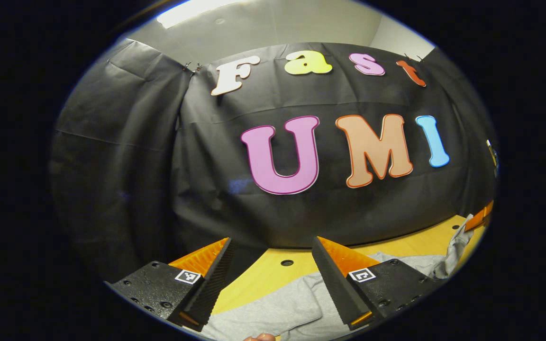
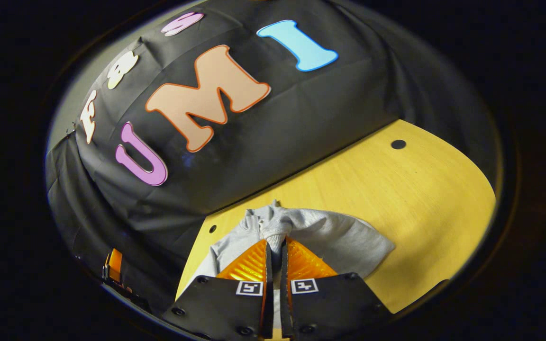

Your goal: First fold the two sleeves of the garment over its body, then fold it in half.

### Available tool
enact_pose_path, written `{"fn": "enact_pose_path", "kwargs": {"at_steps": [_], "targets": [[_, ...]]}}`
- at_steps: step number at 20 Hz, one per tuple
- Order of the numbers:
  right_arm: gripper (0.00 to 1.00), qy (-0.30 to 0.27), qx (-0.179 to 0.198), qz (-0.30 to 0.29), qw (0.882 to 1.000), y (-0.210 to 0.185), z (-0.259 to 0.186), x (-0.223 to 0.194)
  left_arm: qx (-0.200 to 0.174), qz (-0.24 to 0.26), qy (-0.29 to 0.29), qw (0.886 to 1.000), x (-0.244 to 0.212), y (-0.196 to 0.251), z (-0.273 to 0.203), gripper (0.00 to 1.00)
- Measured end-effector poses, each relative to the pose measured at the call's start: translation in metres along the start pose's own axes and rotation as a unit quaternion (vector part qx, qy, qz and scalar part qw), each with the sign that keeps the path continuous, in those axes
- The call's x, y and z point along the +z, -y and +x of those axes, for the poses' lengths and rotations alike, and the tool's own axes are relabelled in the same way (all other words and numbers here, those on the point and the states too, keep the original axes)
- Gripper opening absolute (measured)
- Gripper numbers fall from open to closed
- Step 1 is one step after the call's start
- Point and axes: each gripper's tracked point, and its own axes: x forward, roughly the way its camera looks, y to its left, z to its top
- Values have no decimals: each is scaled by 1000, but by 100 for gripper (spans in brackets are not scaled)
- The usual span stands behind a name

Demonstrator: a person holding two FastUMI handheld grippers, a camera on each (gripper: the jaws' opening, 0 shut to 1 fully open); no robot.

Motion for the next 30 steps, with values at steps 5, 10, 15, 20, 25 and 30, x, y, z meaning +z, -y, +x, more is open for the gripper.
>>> {"fn": "enact_pose_path", "kwargs": {"at_steps": [5,10,15,20,25,30], "targets": [[7,-12,39,-25,999,-52,30,-3,39,4,-6,999,-4,-37,-9,97],[7,-32,81,-51,995,-109,58,-24,78,8,-12,997,-10,-77,-23,99],[7,-68,119,-81,987,-160,80,-62,117,14,-18,993,-15,-118,-39,99],[7,-116,138,-105,978,-193,104,-108,152,17,-24,988,-21,-155,-55,99],[7,-161,128,-127,970,-201,135,-152,186,21,-39,982,-32,-187,-71,97],[7,-206,96,-137,964,-195,169,-195,215,27,-51,975,-41,-215,-86,99]]}}
